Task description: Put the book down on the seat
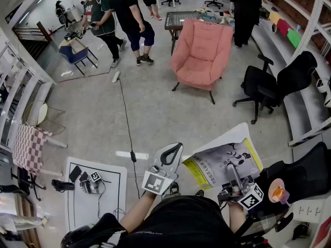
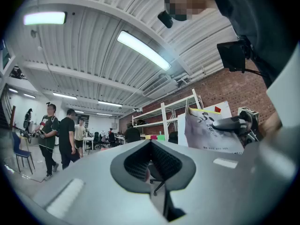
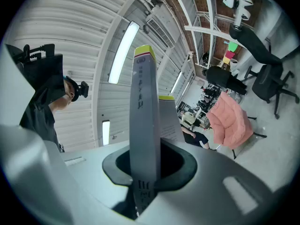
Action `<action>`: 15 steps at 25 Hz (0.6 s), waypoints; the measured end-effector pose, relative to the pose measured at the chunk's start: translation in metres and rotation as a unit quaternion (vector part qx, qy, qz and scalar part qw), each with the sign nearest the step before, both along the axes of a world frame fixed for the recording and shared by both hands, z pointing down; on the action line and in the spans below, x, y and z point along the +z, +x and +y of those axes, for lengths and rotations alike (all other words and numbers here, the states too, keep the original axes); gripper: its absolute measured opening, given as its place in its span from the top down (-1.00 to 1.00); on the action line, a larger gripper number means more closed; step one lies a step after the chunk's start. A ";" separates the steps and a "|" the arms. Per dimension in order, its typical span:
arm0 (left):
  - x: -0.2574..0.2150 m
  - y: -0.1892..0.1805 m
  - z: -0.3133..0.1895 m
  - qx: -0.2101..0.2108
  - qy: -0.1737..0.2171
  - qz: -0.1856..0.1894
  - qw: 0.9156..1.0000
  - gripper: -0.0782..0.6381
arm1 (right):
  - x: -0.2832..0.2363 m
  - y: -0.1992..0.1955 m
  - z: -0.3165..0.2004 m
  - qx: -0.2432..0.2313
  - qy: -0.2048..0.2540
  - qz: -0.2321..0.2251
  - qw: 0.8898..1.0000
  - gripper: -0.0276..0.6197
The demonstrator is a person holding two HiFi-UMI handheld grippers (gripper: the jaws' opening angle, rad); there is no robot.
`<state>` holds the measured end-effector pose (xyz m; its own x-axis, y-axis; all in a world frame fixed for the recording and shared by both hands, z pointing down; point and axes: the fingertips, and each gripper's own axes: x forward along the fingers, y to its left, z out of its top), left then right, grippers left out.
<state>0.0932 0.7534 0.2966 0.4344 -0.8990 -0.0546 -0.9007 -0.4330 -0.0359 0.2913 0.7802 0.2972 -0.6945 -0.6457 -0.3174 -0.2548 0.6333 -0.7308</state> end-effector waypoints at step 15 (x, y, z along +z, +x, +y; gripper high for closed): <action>-0.001 -0.031 -0.008 0.005 0.005 0.006 1.000 0.79 | -0.001 -0.027 -0.021 0.009 -0.009 -0.015 1.000 0.60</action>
<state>0.0626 0.7456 0.2958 0.4429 -0.8939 -0.0694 -0.8965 -0.4420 -0.0292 0.2641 0.7592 0.2962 -0.6724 -0.6641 -0.3269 -0.2436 0.6155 -0.7495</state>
